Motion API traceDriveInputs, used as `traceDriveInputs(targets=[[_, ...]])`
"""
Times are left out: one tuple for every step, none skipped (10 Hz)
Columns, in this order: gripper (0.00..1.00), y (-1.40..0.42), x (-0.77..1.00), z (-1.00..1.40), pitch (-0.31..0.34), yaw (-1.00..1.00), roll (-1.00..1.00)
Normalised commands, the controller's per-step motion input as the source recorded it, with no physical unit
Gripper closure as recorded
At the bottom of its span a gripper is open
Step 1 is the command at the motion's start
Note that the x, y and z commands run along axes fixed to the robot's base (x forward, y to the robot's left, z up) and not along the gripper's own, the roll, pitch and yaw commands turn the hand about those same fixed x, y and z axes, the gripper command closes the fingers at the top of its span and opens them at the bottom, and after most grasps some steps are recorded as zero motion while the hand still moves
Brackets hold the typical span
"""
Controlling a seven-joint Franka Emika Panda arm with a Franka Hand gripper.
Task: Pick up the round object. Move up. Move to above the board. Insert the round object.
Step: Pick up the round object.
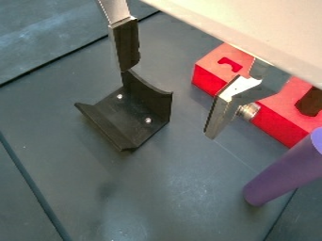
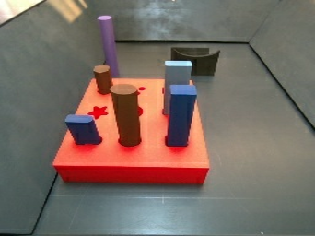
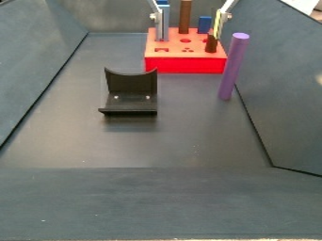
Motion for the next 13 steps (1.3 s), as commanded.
traceDriveInputs(targets=[[0.0, -0.1, -0.84, -0.06, -0.417, 0.0, 0.15], [0.0, -0.58, -0.57, -0.5, 0.0, -0.07, 0.2], [0.0, -0.67, -0.12, 0.0, -0.027, 0.3, 0.23], [0.0, -0.68, 0.0, 0.1, 0.024, 0.07, 0.46], [0.0, -0.67, -0.34, 0.54, -0.011, 0.0, 0.38], [0.0, -0.53, -0.62, 0.66, -0.164, 0.1, 0.35], [0.0, -0.41, -0.81, 0.24, -0.089, 0.09, 0.4], [0.0, -0.35, -0.95, 0.05, -0.067, 0.05, 0.36], [0.0, -0.08, -1.0, -0.15, -0.089, 0.07, 0.21], [0.0, 0.0, -1.0, -0.49, -0.107, 0.0, 0.14], [0.0, 0.11, -1.0, -0.51, -0.109, 0.0, 0.0], [0.0, 0.0, -0.62, -0.35, -0.161, 0.0, 0.0], [0.0, 0.11, -0.87, -0.44, -0.091, 0.13, 0.03]])
